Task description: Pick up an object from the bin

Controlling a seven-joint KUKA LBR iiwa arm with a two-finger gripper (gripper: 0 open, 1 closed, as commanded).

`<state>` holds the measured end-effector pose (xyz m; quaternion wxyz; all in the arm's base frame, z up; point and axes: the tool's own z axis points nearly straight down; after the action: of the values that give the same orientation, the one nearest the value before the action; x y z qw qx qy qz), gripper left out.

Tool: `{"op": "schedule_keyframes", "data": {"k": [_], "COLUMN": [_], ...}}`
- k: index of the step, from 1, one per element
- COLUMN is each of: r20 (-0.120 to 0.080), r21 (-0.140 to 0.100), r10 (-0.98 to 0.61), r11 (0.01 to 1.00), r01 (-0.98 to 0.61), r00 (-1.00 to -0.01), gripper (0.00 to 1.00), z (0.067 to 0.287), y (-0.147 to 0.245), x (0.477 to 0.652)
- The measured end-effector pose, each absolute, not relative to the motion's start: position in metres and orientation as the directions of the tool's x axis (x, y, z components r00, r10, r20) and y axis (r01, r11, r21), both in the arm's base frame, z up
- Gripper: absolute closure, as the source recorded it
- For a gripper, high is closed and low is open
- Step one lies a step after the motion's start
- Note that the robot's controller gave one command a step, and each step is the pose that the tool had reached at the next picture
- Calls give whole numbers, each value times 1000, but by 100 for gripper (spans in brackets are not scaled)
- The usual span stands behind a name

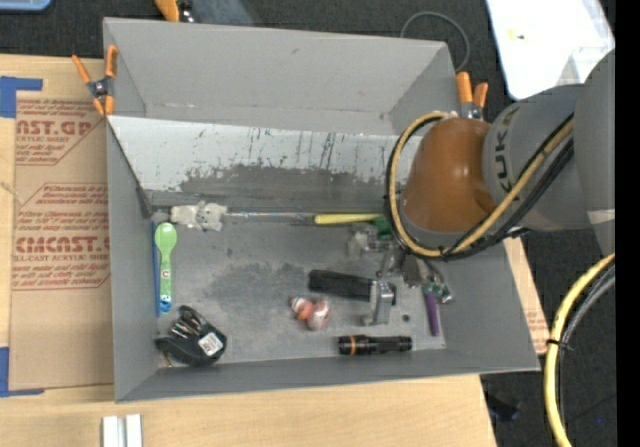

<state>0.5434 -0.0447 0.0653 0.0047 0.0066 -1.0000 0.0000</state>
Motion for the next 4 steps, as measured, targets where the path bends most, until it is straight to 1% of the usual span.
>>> {"op": "schedule_keyframes", "data": {"k": [1, 2, 3, 4], "r20": [-8, -3, -10, -7], "r21": [2, 0, 4, 1], "r10": [115, 26, 162, 35], "r11": [993, 1000, 987, 999], "r01": [115, 26, 162, 35], "r00": [-993, -1000, -987, -999], "gripper": [0, 0, 0, 100], "z": [100, 82, 70, 77], "y": [-34, -41, -49, -43], "x": [527, 540, 527, 536]}}
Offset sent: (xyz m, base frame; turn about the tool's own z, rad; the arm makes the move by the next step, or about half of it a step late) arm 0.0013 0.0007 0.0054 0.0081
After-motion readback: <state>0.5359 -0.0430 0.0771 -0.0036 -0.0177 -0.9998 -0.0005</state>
